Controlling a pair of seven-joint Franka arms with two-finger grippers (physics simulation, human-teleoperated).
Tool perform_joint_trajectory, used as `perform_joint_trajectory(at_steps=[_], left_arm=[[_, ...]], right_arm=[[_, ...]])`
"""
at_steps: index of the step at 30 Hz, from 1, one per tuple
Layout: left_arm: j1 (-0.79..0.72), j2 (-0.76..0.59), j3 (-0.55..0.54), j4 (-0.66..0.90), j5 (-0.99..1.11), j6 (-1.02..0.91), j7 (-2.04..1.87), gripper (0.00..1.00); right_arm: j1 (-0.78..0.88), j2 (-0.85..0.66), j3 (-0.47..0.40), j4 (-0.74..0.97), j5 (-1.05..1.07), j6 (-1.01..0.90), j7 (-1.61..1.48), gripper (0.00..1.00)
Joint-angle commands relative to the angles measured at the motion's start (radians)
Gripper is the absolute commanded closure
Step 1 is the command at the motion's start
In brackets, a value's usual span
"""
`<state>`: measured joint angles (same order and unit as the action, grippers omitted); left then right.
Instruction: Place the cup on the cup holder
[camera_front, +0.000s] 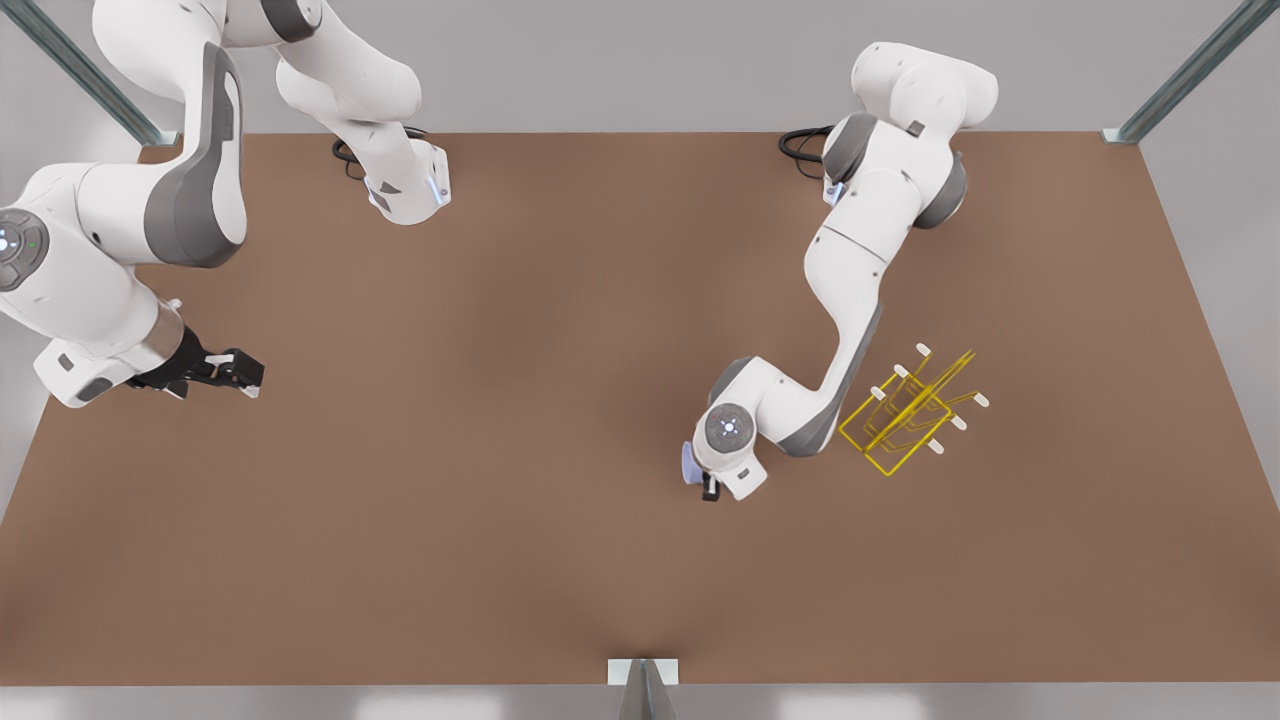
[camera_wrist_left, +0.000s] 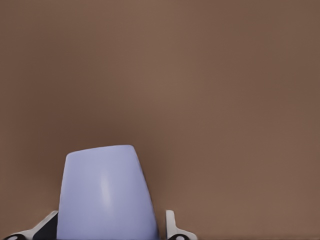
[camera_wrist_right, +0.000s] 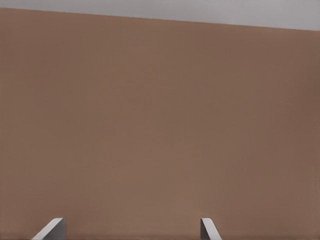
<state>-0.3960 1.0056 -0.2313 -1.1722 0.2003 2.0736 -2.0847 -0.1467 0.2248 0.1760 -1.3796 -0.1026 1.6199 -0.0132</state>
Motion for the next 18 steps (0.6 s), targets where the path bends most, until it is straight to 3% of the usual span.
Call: perform_joint_trajectory(at_steps=[1,4,5,6,9,11,15,18], left_arm=[[-0.001,0.005,0.000,0.000,-0.002,0.037,0.078,0.00],[-0.004,0.008,0.000,-0.001,-0.002,0.036,0.089,0.01],[-0.004,0.008,0.000,-0.001,-0.001,0.036,0.095,0.09],[-0.003,0.007,0.000,-0.001,-0.001,0.034,0.109,0.26],[0.002,-0.010,-0.006,-0.001,-0.002,0.016,0.160,0.22],[0.022,-0.074,-0.057,0.009,-0.018,-0.145,0.204,0.22],[0.013,-0.151,-0.071,0.008,-0.007,-0.234,0.198,0.20],[-0.032,-0.206,-0.063,0.009,0.163,-0.449,0.192,0.20]], right_arm=[[0.003,-0.002,0.000,0.001,0.000,-0.003,-0.040,0.00],[-0.002,0.002,-0.001,-0.001,0.000,-0.003,-0.048,0.00],[-0.002,0.005,-0.001,-0.001,0.000,-0.003,-0.048,0.00],[-0.001,0.004,-0.001,0.001,0.000,-0.003,-0.048,0.00],[-0.001,0.005,-0.001,-0.001,-0.002,-0.005,-0.044,0.00],[-0.001,0.005,-0.001,-0.001,-0.002,-0.003,-0.040,0.00],[-0.002,0.005,-0.001,0.001,-0.002,-0.003,-0.045,0.00],[-0.002,0.005,-0.001,-0.001,-0.002,-0.005,-0.044,0.00]])
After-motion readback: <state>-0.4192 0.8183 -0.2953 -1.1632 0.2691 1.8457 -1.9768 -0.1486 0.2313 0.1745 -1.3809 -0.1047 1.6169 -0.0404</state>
